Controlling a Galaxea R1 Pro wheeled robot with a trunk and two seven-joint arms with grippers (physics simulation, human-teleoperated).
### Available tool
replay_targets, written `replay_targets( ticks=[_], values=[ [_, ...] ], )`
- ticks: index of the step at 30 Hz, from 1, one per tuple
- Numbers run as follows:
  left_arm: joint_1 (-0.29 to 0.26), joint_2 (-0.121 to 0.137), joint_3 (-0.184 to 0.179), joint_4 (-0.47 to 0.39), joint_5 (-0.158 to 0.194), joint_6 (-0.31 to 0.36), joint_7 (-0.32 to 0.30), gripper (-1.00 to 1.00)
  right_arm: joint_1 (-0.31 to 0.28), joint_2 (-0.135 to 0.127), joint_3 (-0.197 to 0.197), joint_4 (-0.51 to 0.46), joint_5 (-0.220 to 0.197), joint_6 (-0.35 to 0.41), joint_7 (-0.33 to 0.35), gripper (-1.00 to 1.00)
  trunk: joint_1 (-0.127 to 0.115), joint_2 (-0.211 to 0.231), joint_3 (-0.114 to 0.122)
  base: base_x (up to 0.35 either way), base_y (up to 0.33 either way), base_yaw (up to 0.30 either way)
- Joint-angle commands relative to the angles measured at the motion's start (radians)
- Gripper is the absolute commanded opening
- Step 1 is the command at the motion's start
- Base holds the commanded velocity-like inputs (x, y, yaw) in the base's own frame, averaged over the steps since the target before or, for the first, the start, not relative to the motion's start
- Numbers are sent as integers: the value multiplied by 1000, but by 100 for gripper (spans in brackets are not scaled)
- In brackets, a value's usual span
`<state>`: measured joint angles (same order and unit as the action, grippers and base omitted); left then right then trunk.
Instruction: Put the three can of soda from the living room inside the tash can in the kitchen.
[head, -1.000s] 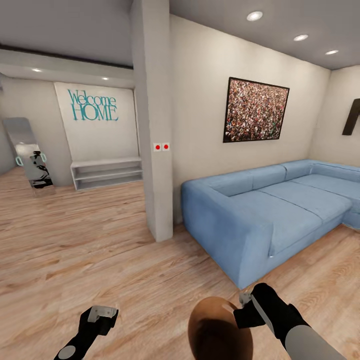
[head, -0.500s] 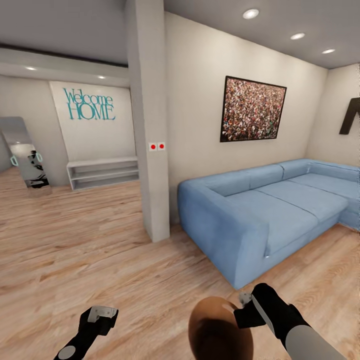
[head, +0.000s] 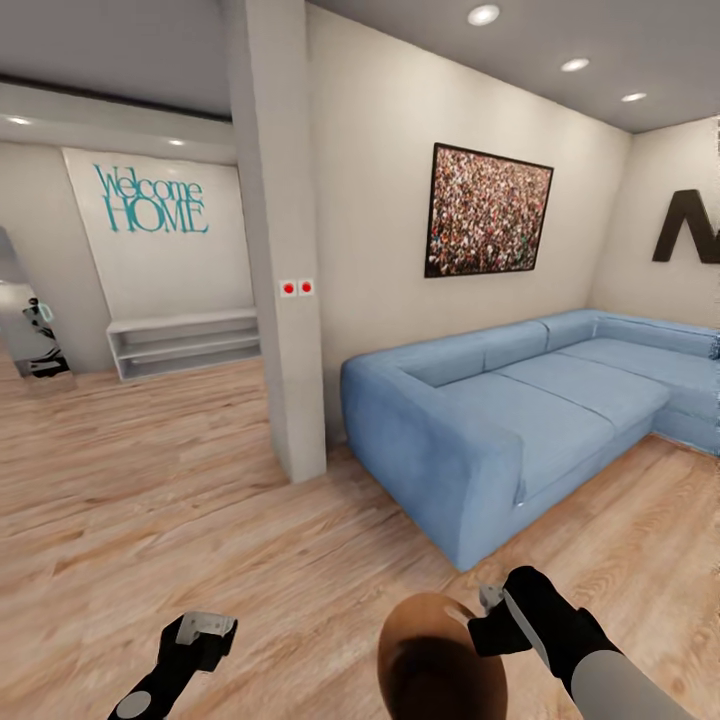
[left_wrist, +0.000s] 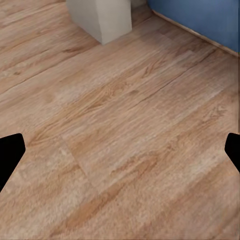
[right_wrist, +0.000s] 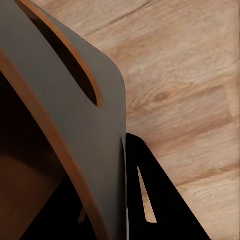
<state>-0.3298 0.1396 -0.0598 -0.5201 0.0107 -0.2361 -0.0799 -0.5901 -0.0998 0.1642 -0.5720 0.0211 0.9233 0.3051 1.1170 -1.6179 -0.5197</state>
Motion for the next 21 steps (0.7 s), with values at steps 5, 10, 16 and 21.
replay_targets(
  ticks=[5,10,16,21],
  values=[
    [0,0,1,0,-1,1,-39,100,0,0,-2,0,-25,3,5,-100,0,0,-6,236,198,-146],
    [0,0,1,0,-2,2,-45,100,0,0,-2,0,-25,3,5,-100,0,0,-13,253,221,-149],
    [0,0,1,0,-2,5,-47,100,0,0,-2,0,-25,3,5,-100,0,0,-21,159,268,-150],
    [0,0,0,0,-2,5,-47,100,0,0,-2,0,-24,3,5,-100,0,0,-27,34,305,-150]
  ],
)
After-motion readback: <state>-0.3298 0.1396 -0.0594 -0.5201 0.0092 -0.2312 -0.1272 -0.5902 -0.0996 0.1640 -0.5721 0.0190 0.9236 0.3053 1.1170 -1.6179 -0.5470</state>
